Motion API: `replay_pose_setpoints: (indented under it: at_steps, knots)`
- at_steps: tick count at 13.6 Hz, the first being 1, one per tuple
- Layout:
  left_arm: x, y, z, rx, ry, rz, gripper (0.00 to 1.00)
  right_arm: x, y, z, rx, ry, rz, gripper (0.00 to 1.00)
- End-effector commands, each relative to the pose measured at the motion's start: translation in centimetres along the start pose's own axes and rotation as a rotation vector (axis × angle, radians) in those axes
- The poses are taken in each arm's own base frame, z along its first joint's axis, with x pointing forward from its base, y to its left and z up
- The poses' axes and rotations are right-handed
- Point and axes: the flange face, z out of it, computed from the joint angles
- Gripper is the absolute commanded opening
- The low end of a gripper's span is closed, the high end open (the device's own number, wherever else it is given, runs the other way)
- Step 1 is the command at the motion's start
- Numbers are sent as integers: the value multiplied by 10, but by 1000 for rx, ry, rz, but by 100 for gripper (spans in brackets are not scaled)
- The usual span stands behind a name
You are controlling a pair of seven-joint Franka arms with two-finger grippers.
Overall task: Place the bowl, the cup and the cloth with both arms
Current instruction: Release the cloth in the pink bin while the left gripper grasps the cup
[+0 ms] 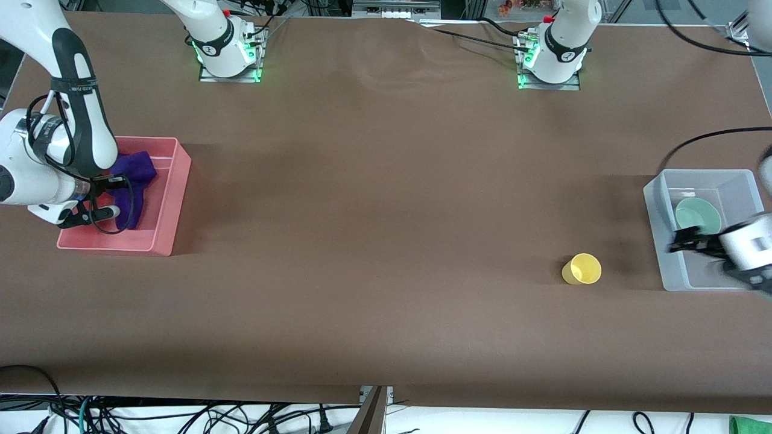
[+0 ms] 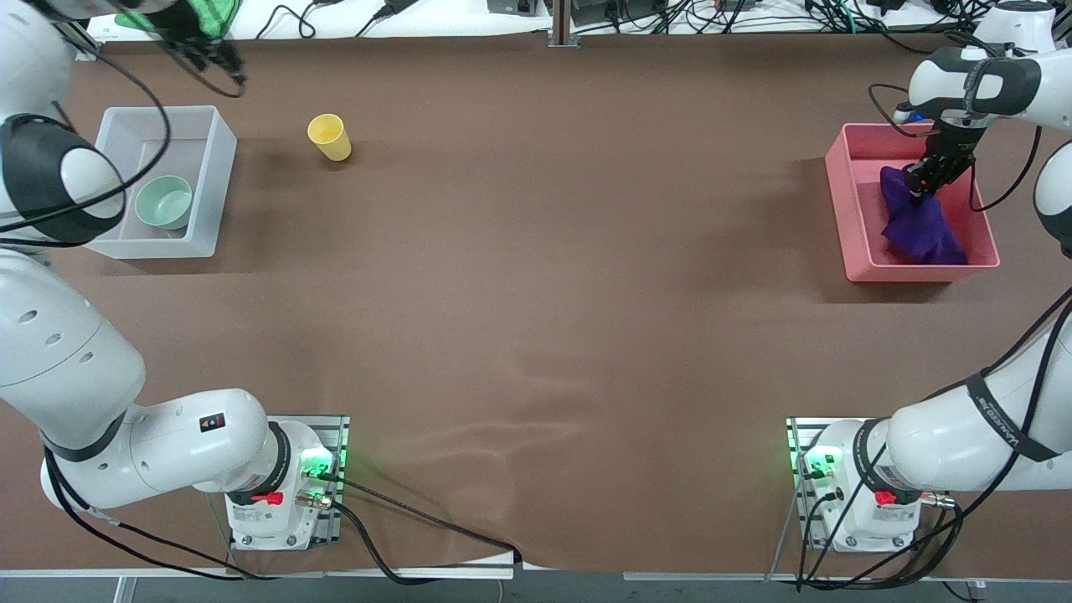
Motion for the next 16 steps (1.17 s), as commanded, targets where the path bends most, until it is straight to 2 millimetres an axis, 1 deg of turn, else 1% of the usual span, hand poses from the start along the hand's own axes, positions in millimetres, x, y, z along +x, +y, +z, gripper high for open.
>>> replay_pose_setpoints:
  at_steps: [1, 2, 3, 4, 5, 6, 7, 8, 9, 10, 11, 12, 13, 14, 15, 16]
  knots:
    - [29, 37, 62, -78, -5, -104, 99, -11, 2, -28, 16, 50, 13, 100]
    - [33, 37, 85, -132, 12, -132, 92, -11, 2, -45, 34, 59, 23, 100]
    - [35, 36, 99, -145, 10, -140, 86, -10, -1, -63, 56, 51, 24, 100]
    - [34, 36, 105, -147, 4, -139, 80, -6, -9, -91, 66, 50, 11, 100]
    - [31, 28, 112, -150, -3, -137, 79, -3, -20, -121, 63, 55, -14, 100]
    - [30, 26, 113, -150, -3, -126, 78, 0, -32, -145, 61, 59, -33, 100]
    - [28, 22, 113, -150, -2, -130, 77, 1, -45, -164, 58, 65, -35, 100]
    - [27, 21, 121, -154, -8, -133, 66, 0, -60, -183, 55, 79, -26, 100]
    - [28, 20, 134, -155, -8, -137, 53, -3, -78, -201, 51, 95, -26, 100]
    - [25, 21, 150, -165, -25, -140, 32, -7, -100, -219, 43, 113, -44, 100]
    - [24, 17, 157, -179, -18, -155, 6, -11, -126, -236, 35, 130, -61, 100]
    - [25, 16, 163, -178, -12, -159, 0, -15, -149, -251, 30, 151, -15, 100]
    - [24, 14, 168, -179, -18, -161, 0, -20, -166, -262, 34, 163, 87, 100]
    - [24, 14, 170, -181, -20, -162, 0, -24, -180, -271, 35, 170, 149, 100]
    - [23, 12, 165, -180, -18, -176, 0, -26, -186, -280, 35, 181, 151, 100]
    - [22, 8, 157, -177, -14, -182, 0, -29, -187, -291, 34, 198, 150, 100]
